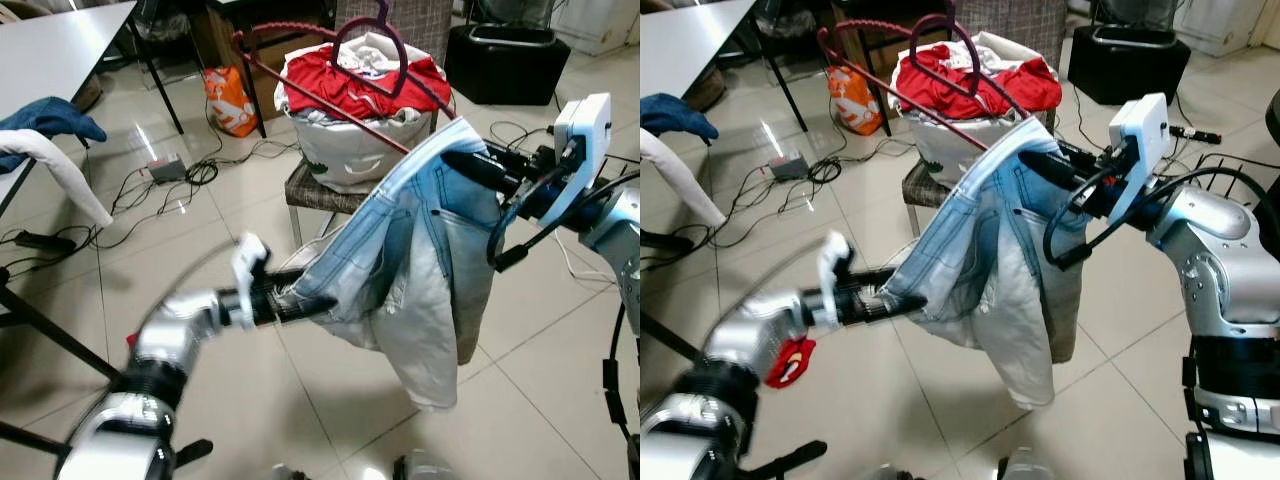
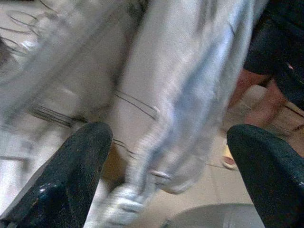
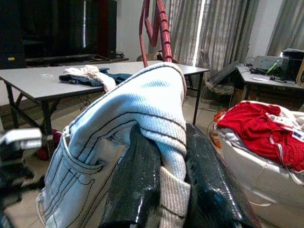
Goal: Hang hanger
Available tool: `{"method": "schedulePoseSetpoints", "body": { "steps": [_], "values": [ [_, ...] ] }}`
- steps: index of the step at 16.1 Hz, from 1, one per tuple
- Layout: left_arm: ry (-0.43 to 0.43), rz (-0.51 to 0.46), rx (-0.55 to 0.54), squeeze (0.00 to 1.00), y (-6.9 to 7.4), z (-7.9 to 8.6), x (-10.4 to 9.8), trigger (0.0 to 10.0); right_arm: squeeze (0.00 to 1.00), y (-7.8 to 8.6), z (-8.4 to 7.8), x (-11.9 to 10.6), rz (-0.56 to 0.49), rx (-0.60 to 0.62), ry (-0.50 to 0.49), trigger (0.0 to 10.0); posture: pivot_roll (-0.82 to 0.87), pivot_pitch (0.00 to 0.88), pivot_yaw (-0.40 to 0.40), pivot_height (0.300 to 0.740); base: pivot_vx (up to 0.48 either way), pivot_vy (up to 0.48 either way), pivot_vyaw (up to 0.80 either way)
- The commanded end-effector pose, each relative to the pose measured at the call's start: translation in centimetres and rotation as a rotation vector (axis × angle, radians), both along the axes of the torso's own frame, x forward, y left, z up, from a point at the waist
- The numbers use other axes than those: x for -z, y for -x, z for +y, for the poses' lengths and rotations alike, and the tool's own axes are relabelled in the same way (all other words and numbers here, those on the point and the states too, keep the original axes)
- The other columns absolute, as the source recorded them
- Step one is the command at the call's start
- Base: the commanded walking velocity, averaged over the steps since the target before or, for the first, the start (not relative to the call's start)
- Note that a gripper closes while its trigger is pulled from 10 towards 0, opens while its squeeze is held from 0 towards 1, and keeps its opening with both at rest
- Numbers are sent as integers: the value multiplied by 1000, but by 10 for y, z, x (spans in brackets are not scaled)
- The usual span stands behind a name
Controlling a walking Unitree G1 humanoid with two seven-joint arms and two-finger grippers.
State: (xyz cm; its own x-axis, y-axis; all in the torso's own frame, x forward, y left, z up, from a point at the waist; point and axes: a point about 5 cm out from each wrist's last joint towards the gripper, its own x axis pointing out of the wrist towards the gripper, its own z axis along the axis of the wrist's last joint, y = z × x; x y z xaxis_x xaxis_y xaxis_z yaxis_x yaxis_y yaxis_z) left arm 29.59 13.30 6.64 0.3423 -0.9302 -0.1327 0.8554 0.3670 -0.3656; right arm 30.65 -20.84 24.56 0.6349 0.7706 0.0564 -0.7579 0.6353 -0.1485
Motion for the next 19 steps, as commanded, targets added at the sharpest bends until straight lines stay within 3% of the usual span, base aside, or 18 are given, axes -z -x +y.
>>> {"method": "schedulePoseSetpoints", "body": {
  "steps": [1, 3, 4, 5, 6, 7, 8, 10, 14, 17, 19],
  "values": [
    [2, -11, 13, 0, 2, 0, -3, 10000, 0, 1, 3, -23, -89, -18, -46, 10000, -232, 0, 133, 740, 0, 0, 0],
    [6, -7, 7, 0, 2, -1, -3, 10000, 0, 1, 3, -24, -88, -20, -59, 10000, -230, 0, 133, 740, 0, 0, 0],
    [9, -9, -4, 0, 1, -2, -4, 8863, 0, 1, 4, -24, -87, -25, -66, 10000, -229, 0, 134, 740, 0, 0, 0],
    [10, -14, -18, 0, 0, -3, -5, 9255, 0, 2, 5, -24, -86, -31, -70, 10000, -229, 0, 134, 740, 0, 0, 0],
    [10, -15, -25, 0, 0, -3, -5, 8235, 0, 2, 6, -24, -82, -35, -71, 10000, -229, 0, 135, 740, 0, 0, 0],
    [8, -16, -29, 0, 0, -3, -5, 7882, 0, 3, 6, -22, -76, -38, -71, 10000, -229, 0, 137, 740, 0, 0, 0],
    [6, -16, -31, 0, 0, -2, -4, 9020, 0, 4, 6, -21, -71, -40, -70, 10000, -229, 0, 137, 740, 0, 0, 0],
    [-26, -17, -34, 0, 1, -1, -1, 10000, 0, 9, 8, -16, -42, -71, -56, 10000, -229, 0, 139, 740, 0, 0, 0],
    [-124, -13, 39, 0, 12, -4, 13, 10000, 0, 21, 9, -8, 1, -137, -5, 10000, -232, 0, 141, 740, 0, 0, 0],
    [-31, 45, 29, 0, 13, -18, 12, 10000, 0, 18, 12, -18, -37, -106, -52, 10000, -235, 0, 143, 740, 0, 0, 0],
    [144, 134, -33, 0, 11, -33, 6, 10000, 0, 16, 14, -25, -64, -80, -100, 10000, -236, 0, 145, 740, 0, 0, 0]
  ]
}}
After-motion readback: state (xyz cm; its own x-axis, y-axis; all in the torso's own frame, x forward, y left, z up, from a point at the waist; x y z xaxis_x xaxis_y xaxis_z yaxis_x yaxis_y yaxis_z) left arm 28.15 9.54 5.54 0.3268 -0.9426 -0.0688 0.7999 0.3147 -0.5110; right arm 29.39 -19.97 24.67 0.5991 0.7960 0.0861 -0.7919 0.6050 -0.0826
